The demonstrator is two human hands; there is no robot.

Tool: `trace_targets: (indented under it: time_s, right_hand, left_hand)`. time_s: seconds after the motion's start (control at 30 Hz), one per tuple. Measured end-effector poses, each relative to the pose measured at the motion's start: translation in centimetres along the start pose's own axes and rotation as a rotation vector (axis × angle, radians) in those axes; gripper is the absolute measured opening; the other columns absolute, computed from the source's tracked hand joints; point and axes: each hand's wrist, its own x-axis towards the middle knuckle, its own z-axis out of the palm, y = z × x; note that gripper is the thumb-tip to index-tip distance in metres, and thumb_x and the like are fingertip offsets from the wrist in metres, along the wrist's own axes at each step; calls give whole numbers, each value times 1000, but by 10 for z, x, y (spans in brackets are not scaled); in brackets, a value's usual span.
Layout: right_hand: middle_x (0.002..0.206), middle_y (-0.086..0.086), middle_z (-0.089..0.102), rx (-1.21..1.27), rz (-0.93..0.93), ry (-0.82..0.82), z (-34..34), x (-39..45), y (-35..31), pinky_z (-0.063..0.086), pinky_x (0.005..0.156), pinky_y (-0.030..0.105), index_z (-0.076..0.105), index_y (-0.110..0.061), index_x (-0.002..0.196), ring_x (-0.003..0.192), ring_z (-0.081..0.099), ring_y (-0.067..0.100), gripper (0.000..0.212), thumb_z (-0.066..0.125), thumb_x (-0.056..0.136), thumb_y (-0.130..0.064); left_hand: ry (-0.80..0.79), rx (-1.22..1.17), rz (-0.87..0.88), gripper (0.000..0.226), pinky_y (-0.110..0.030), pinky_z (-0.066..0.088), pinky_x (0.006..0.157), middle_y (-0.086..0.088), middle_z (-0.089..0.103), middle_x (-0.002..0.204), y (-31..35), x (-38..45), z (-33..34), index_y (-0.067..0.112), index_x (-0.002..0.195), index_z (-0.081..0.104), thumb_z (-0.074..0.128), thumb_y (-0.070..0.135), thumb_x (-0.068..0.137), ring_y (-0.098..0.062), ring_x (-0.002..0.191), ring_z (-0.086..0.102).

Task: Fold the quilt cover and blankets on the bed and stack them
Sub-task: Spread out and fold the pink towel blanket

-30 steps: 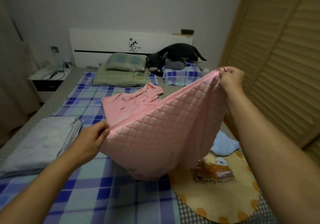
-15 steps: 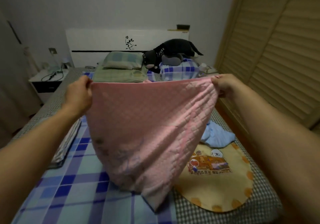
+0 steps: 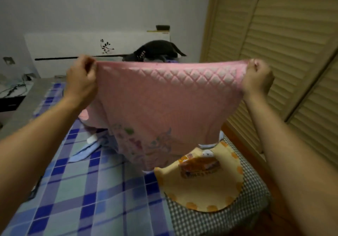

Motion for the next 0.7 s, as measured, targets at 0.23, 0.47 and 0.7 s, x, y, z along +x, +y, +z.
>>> trace_targets:
  time_s: [0.23, 0.47, 0.7]
  right_hand:
    - [116, 30, 64, -470, 411, -711, -46, -170, 202, 47, 88, 39, 68, 6, 110, 106, 61, 39, 30, 47, 99, -14]
    - [118, 31, 64, -519, 733, -866, -64, -277, 284, 42, 85, 35, 69, 8, 109, 110, 60, 39, 31, 50, 101, -15]
    - [89, 17, 64, -130, 737, -444, -39, -266, 229, 40, 73, 33, 68, 1, 90, 87, 60, 31, 23, 54, 96, -16]
  left_hand:
    - [-1296, -102, -421, 16, -23, 38, 57, 8, 55, 60, -54, -214, 19, 27, 65, 63, 59, 20, 79, -5, 56, 47]
    - [-1067, 141, -427, 24, -29, 44, 67, 9, 59, 66, -117, -377, 56, 35, 76, 56, 59, 21, 95, -3, 64, 52]
    - [-852, 75, -392, 32, -38, 44, 65, 2, 58, 69, -115, -379, 40, 15, 80, 54, 46, 44, 92, -19, 67, 56]
